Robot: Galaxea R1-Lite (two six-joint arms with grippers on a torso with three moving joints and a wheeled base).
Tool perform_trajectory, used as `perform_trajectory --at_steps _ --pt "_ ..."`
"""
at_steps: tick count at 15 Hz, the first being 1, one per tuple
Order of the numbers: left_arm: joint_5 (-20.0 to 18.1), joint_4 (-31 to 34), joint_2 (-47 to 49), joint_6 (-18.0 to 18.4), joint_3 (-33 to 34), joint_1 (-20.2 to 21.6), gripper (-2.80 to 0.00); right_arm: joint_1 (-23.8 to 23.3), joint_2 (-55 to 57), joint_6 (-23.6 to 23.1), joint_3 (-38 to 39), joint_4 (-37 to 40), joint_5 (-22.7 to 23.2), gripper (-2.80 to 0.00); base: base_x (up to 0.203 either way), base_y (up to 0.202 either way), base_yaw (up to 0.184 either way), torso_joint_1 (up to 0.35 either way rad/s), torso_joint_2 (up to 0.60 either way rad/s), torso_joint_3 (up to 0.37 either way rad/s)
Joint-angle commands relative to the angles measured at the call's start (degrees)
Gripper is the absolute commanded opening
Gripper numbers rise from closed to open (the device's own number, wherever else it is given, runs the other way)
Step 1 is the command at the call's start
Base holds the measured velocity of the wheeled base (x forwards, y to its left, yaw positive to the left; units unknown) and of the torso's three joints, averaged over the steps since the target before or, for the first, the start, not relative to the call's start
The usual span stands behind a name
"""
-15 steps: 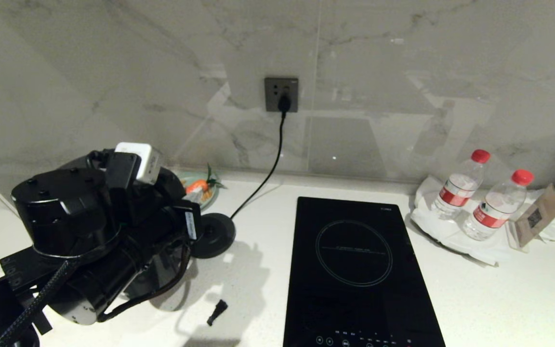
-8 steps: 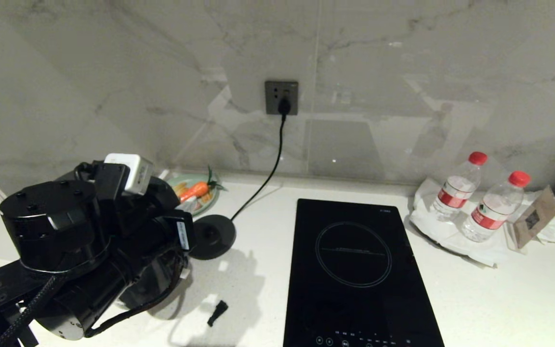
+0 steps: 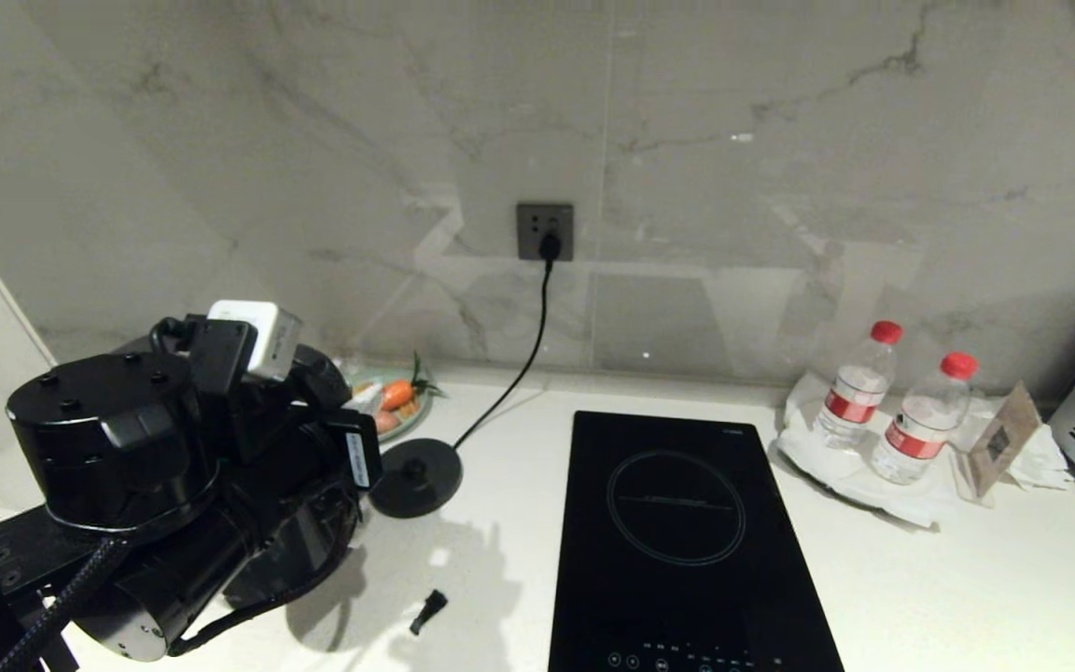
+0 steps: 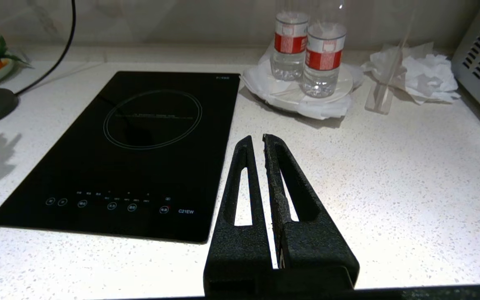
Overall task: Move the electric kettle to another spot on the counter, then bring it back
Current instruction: Place it by the sink
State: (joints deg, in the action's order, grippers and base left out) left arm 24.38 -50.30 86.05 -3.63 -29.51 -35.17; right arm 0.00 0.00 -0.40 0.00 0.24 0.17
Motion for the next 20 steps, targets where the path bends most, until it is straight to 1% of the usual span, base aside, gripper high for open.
perform_trajectory --at_steps 1,8,11,20 --pt "0.14 -0.33 0.34 -0.06 0.16 -0.05 -2.8 0.0 0.0 -0.04 0.0 0.02 0.0 -2.8 0.0 0.0 0.0 -0.001 0.01 0.21" --pt "0.23 -0.33 1.4 -1.03 0.93 0.01 -2.8 0.0 0.0 -0.04 0.0 0.02 0.0 -2.8 0.0 0.0 0.0 -0.001 0.0 0.182" --pt "0.23 -0.24 1.57 -2.43 1.57 0.01 -2.8 0.0 0.0 -0.04 0.0 0.02 0.0 -2.8 0.0 0.0 0.0 0.001 0.0 0.03" --pt "0.58 -0.33 2.28 -2.96 3.15 0.19 -2.8 0.0 0.08 -0.04 0.0 0.02 0.0 -2.8 0.0 0.0 0.0 0.0 0.0 0.0"
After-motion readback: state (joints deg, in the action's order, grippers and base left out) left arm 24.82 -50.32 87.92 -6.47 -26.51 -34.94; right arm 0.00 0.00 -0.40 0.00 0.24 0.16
